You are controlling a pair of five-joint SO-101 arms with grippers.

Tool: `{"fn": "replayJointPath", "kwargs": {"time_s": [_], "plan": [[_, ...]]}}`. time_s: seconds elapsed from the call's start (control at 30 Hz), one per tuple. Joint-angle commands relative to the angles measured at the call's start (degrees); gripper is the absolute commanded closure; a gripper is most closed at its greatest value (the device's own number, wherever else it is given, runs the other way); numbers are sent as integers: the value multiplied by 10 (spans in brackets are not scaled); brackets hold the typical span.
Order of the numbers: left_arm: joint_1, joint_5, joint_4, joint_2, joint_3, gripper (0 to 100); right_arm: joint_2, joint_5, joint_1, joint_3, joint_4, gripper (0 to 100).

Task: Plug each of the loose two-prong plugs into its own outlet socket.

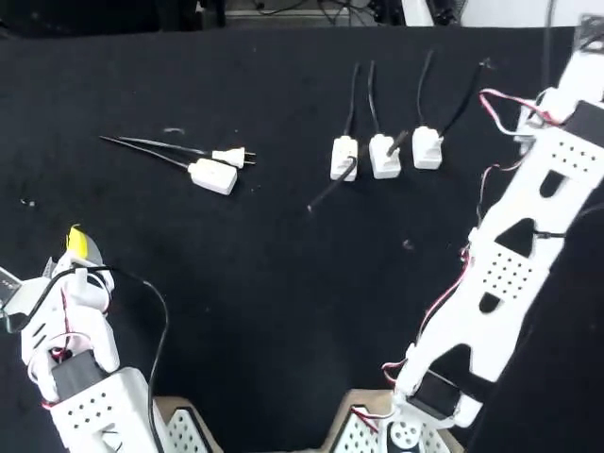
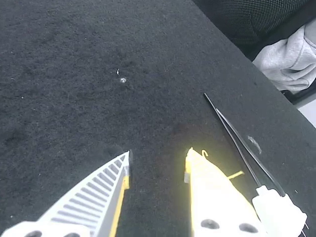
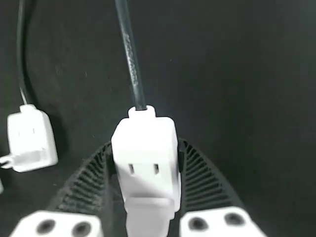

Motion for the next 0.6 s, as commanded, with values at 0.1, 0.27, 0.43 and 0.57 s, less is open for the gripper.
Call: {"fn": "replayJointPath", "kwargs": {"time_s": [0.1,0.27,0.43,0.57], "plan": [[9,4,-11,-6,-26,812,37,54,-11,-26,-22,988],[9,4,-11,-6,-26,812,75,91,-29,-26,-18,988],[9,4,-11,-6,-26,812,95,91,-45,-25,-17,986],[8,4,-11,-6,-26,812,103,91,-58,-26,15,909]]}}
